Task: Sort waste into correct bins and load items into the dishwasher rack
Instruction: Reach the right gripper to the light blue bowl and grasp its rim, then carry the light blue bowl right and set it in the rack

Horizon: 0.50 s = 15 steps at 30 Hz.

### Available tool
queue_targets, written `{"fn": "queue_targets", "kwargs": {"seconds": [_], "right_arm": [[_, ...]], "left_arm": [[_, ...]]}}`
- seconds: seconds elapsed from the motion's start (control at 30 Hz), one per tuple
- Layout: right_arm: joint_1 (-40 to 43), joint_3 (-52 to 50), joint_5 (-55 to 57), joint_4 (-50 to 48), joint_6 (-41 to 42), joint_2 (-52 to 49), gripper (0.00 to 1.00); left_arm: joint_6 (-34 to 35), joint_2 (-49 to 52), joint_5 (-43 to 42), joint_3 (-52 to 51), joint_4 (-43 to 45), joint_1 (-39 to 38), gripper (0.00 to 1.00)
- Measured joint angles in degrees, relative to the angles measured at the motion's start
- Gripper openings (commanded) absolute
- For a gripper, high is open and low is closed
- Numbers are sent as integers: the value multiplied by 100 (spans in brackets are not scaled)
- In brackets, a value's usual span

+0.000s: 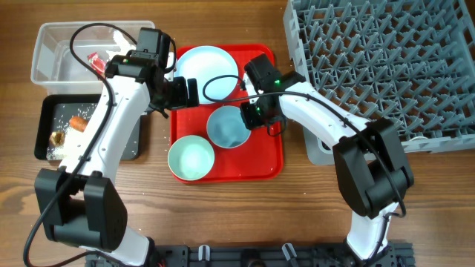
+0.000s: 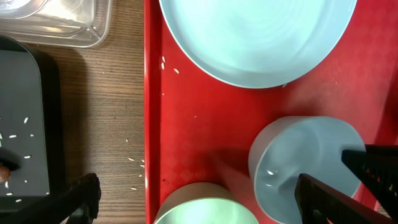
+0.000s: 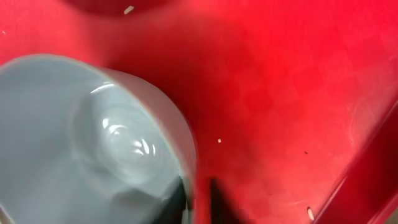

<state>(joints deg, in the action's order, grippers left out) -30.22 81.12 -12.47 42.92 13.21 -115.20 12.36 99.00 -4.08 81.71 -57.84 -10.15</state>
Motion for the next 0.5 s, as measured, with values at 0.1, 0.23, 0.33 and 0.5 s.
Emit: {"fn": "queue_targets", "kwargs": {"seconds": [0.1, 0.23, 0.33, 0.5], "right_arm": [[0, 0, 17, -15, -46, 0, 4], [4, 2, 72, 15, -46, 0, 4], [92, 142, 251, 343, -48, 20, 4], [470, 328, 1119, 647, -66, 743, 4]], "left_arm": [[0, 0, 0, 0, 0, 0, 100], [0, 0, 0, 0, 0, 0, 100], [0, 0, 0, 0, 0, -2, 100], [0, 0, 0, 0, 0, 0, 100]]}}
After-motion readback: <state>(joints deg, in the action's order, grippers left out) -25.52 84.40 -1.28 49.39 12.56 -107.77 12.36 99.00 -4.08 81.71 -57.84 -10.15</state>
